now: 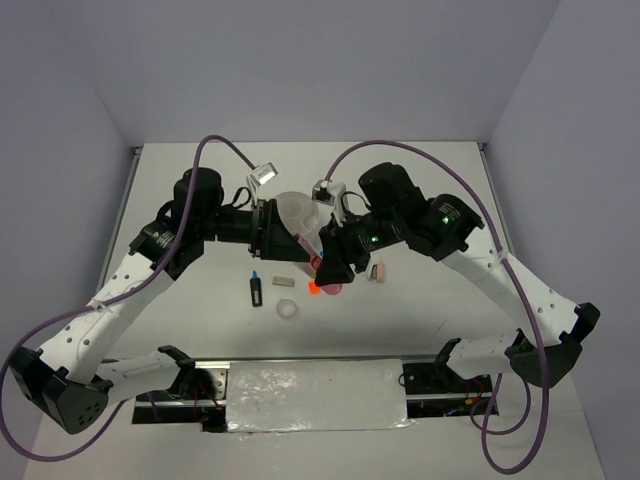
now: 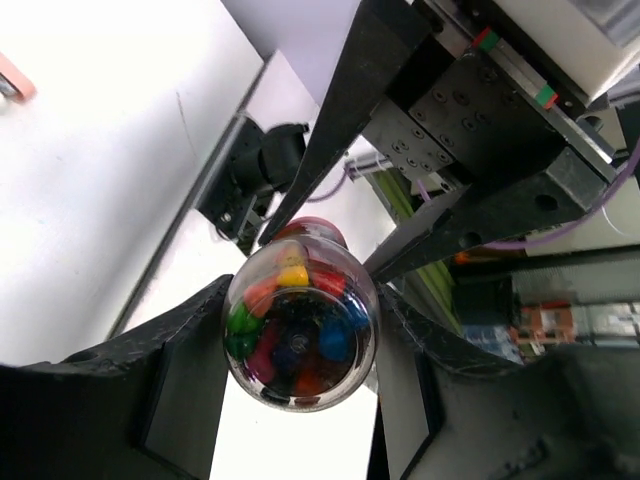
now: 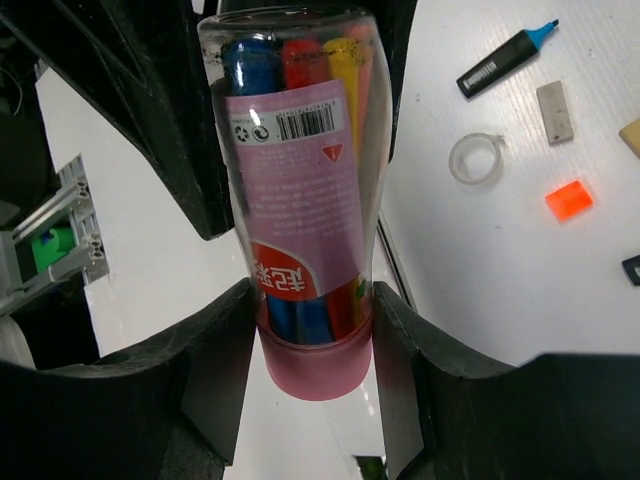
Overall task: Sort the stationery into containers
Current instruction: Place the stationery in the storage box.
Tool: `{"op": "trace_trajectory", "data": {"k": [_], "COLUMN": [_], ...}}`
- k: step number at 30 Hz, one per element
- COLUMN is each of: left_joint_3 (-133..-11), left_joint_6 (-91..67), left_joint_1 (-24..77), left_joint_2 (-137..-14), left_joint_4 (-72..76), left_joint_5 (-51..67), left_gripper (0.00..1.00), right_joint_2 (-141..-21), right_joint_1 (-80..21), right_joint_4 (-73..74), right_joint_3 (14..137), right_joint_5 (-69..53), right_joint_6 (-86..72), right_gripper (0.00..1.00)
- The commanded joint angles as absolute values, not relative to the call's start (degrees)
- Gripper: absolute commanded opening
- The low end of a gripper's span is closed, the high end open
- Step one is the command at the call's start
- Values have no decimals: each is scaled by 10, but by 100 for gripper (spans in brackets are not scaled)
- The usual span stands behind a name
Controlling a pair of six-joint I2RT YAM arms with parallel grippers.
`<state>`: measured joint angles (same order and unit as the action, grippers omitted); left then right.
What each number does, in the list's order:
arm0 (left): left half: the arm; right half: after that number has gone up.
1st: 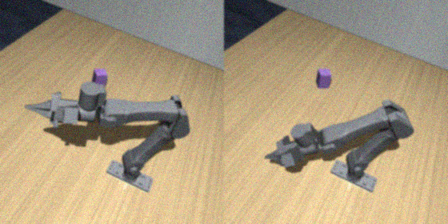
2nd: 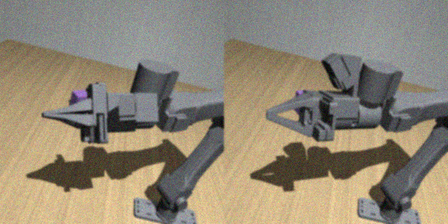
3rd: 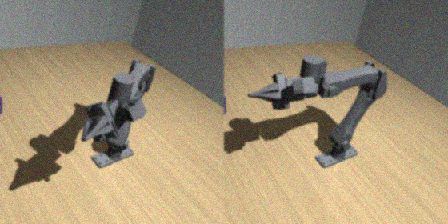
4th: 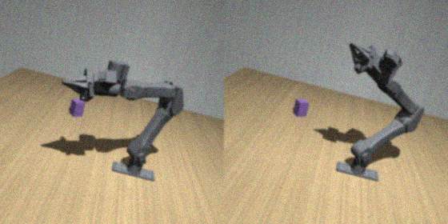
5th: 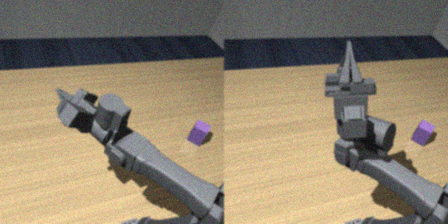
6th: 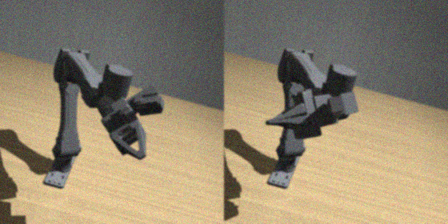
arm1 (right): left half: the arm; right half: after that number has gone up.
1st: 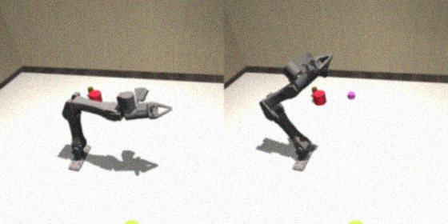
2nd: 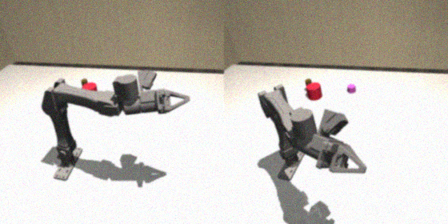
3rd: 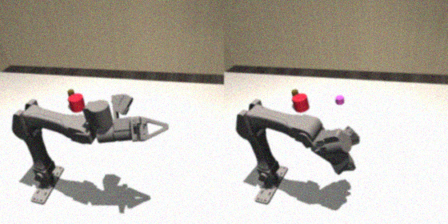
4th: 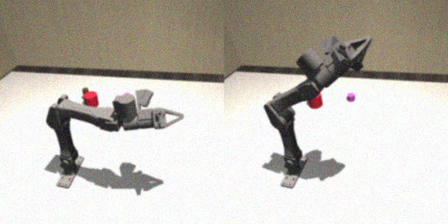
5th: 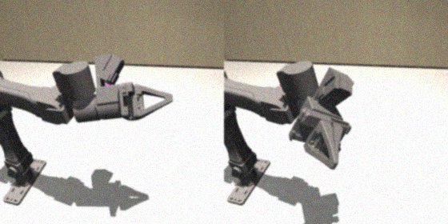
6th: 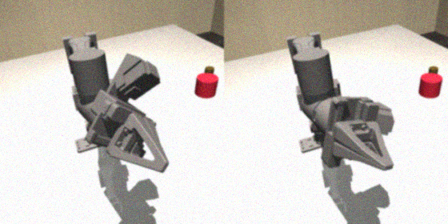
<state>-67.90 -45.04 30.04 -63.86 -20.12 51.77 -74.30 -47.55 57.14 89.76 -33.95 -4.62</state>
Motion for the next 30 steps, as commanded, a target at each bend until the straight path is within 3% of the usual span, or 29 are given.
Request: {"op": "trace_trajectory", "data": {"k": [1, 2, 3, 4, 10, 15, 20, 26, 27, 29, 30], "left_joint_3": [-706, -701, -696, -680, -577, -540, -512, -504, -504, -502, -501], "left_joint_6": [-468, -476, -501, -518, -656, -711, -757, -767, -766, -763, -762], "left_joint_1": [305, 304, 305, 304, 304, 304, 305, 305, 304, 305, 305], "left_joint_2": [-635, -628, -612, -601, -509, -487, -487, -492, -492, -489, -487], "left_joint_4": [-186, -164, -144, -121, 136, 255, 342, 365, 362, 355, 353], "left_joint_5": [447, 434, 417, 409, 313, 294, 289, 292, 290, 285, 278], "left_gripper": [0, 0, 0, 0, 0, 0, 0, 0, 0, 0, 0], "right_joint_2": [-722, -713, -702, -680, -568, -530, -497, -523, -534, -549, -561], "right_joint_1": [-475, -467, -462, -455, -398, -398, -408, -433, -433, -435, -439], "right_joint_4": [478, 458, 433, 382, 43, 3, -173, -222, -221, -224, -227], "right_joint_3": [906, 885, 873, 859, 684, 644, 546, 577, 583, 604, 607], "right_joint_5": [-360, -333, -324, -313, -343, -252, -208, -177, -177, -185, -188], "right_joint_6": [-48, -85, -104, -126, -399, -446, -550, -539, -538, -540, -544], "right_gripper": [37, 75, 91, 100, 100, 100, 100, 99, 97, 82, 63]}}
